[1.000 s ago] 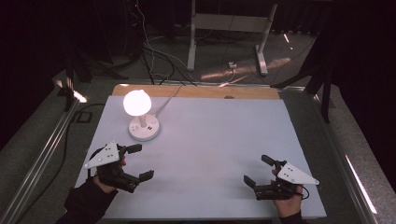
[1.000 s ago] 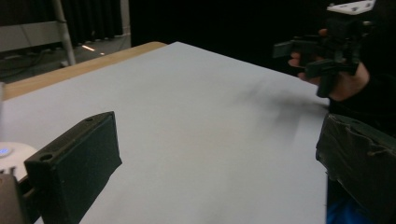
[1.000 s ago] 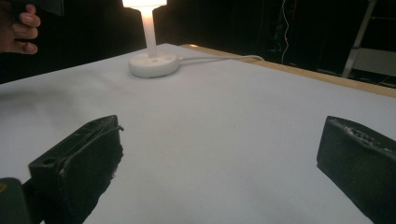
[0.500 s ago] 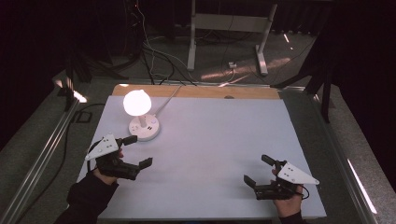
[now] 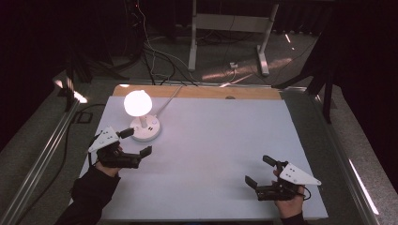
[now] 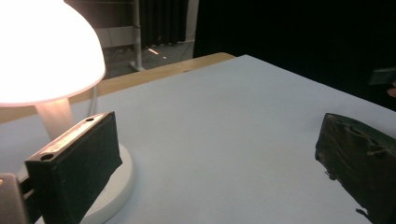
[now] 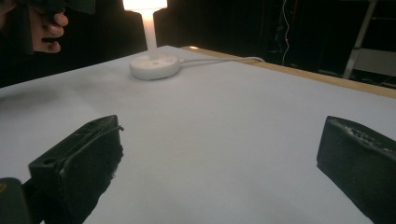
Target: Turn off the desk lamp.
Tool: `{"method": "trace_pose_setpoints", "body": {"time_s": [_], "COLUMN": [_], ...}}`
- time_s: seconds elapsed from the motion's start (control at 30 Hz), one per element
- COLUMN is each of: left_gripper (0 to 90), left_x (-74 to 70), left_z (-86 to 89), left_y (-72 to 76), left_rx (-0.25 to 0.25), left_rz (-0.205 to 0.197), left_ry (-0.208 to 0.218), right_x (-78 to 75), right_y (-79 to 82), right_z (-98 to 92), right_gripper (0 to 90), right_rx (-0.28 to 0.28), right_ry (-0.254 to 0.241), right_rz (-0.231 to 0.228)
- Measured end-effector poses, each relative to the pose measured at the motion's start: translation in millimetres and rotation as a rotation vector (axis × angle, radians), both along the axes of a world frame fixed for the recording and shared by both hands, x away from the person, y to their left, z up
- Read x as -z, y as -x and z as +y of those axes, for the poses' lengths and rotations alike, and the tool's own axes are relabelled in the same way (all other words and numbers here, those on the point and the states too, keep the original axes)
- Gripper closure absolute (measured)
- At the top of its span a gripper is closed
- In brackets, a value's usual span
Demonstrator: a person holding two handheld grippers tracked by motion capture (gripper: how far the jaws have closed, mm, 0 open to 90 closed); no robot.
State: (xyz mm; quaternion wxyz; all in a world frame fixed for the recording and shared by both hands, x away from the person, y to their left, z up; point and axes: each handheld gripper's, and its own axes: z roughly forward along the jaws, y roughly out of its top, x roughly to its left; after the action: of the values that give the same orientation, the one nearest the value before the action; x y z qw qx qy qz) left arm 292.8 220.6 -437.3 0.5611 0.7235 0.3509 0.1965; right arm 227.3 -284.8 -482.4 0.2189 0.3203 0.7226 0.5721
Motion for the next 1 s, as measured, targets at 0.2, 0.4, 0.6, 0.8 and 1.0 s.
{"method": "trace_pose_setpoints", "body": {"time_s": [0.2,0.4,0.6,0.8,1.0], "left_gripper": [1.5,1.5,1.6,1.6,1.6], "left_x": [5.8,14.2,25.3,30.0,34.0], "left_z": [-0.6,-1.1,-3.1,-5.0,-3.5], "left_y": [-11.8,-22.2,-33.5,-38.1,-47.2], "left_rx": [-0.068,-0.131,-0.168,-0.212,-0.260], "left_rz": [0.008,0.023,0.035,0.039,0.080], "left_ry": [-0.010,-0.019,-0.032,-0.016,-0.017], "right_x": [0.4,0.2,0.3,0.6,0.6], "right_y": [-0.5,-0.4,-0.7,-0.9,-1.1], "right_z": [0.1,-0.2,-0.5,-0.2,-0.6], "right_gripper": [0.0,0.0,0.0,0.0,0.0], "right_rx": [-0.001,0.000,-0.003,-0.004,-0.005], "right_ry": [0.002,0.002,0.001,0.003,-0.001], "right_rz": [0.004,0.001,0.001,0.003,0.005]}}
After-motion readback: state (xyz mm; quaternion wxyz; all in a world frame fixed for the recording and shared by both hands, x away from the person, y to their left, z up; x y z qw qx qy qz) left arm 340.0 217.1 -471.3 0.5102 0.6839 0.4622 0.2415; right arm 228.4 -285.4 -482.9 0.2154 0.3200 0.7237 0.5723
